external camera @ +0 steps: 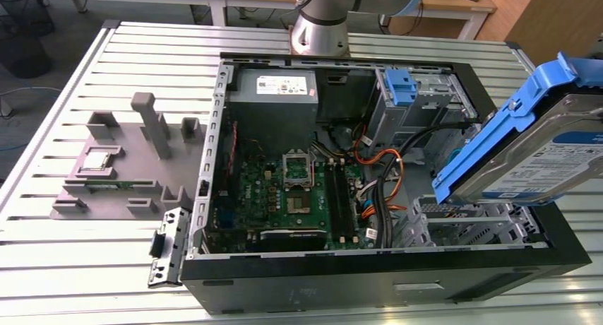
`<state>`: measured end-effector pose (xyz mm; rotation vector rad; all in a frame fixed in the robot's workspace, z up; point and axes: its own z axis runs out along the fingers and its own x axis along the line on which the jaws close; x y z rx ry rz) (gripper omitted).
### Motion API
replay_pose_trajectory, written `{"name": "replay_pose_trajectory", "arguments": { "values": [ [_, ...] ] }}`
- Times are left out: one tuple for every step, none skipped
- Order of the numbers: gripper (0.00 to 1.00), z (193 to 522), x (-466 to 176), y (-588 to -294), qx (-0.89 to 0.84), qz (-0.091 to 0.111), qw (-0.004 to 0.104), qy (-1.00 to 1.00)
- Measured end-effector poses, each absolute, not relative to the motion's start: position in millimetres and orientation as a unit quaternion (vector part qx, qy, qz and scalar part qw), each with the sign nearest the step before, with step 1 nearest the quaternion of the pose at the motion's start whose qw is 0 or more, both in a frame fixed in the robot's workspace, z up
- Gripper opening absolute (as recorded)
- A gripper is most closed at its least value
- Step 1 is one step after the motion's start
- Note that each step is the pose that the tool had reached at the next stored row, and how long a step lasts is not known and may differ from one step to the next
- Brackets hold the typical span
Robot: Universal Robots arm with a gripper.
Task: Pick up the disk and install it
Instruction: 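Pick up the disk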
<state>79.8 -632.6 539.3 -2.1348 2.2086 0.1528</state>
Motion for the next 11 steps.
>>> {"name": "replay_pose_trajectory", "arguments": {
  "values": [
    [0.35, 539.2, 79.8, -632.6, -0.694, 0.052, 0.03, 0.718],
    [0.35, 539.2, 79.8, -632.6, -0.694, 0.052, 0.03, 0.718],
    [0.35, 539.2, 79.8, -632.6, -0.694, 0.052, 0.03, 0.718],
    [0.35, 539.2, 79.8, -632.6, -0.694, 0.052, 0.03, 0.718],
    [0.35, 539.2, 79.8, -632.6, -0.693, 0.053, 0.03, 0.718],
    [0.35, 539.2, 79.8, -632.6, -0.694, 0.053, 0.03, 0.718],
    [0.35, 539.3, 79.8, -632.6, -0.694, 0.053, 0.03, 0.718],
    [0.35, 539.1, 79.9, -632.1, -0.694, 0.053, 0.03, 0.718],
    [0.35, 539.1, 79.9, -631.3, -0.694, 0.053, 0.03, 0.718],
    [0.35, 539.1, 79.9, -630.8, -0.694, 0.053, 0.03, 0.718],
    [0.35, 539.0, 79.9, -630.8, -0.694, 0.053, 0.03, 0.718]
  ]
}}
